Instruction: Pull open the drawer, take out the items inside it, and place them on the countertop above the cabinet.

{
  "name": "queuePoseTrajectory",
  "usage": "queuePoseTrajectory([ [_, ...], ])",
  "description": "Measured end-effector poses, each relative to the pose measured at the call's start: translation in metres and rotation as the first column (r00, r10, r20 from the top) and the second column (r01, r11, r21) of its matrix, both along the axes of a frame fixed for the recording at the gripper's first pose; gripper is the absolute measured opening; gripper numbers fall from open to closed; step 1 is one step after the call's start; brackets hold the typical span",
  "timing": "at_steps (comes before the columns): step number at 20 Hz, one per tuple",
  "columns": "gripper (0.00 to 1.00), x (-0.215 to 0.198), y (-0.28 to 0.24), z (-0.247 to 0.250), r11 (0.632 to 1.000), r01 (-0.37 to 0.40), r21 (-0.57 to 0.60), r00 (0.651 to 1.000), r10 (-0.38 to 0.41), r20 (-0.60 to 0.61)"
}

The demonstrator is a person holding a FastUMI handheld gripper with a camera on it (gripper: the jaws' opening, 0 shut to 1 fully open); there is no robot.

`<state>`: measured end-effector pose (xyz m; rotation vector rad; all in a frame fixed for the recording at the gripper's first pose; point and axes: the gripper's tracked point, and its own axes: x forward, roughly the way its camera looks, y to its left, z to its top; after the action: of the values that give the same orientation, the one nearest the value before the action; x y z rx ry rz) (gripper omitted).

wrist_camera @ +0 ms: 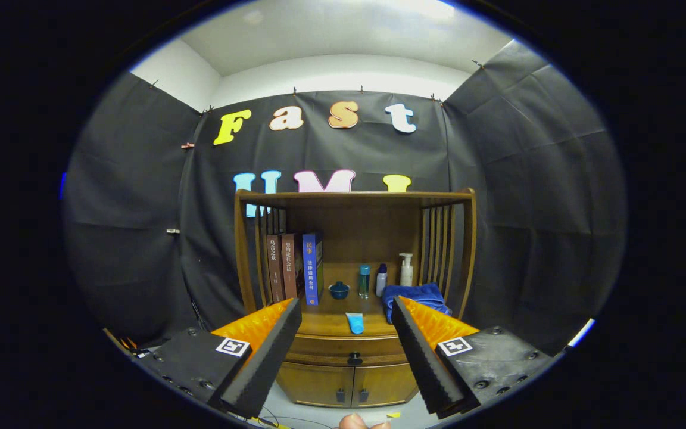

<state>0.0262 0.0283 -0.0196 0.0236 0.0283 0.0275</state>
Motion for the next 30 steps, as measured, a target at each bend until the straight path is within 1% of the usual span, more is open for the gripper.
queuePoseTrajectory([
  [2,0.99,-0.016,0.006,0.01,1.0,-0.03,0.006,0.999,0.03,0.016],
  [6,0.99,-0.033,0.006,0.026,0.998,-0.032,-0.05,0.998,0.034,0.05],
  [8,0.99,-0.039,0.012,0.03,0.998,-0.041,-0.051,0.998,0.044,0.055],
  [17,0.99,-0.047,0.024,0.032,0.997,-0.06,-0.04,0.996,0.062,0.063],
  [30,0.99,-0.049,0.024,0.026,0.998,-0.049,-0.042,0.998,0.051,0.048],
])
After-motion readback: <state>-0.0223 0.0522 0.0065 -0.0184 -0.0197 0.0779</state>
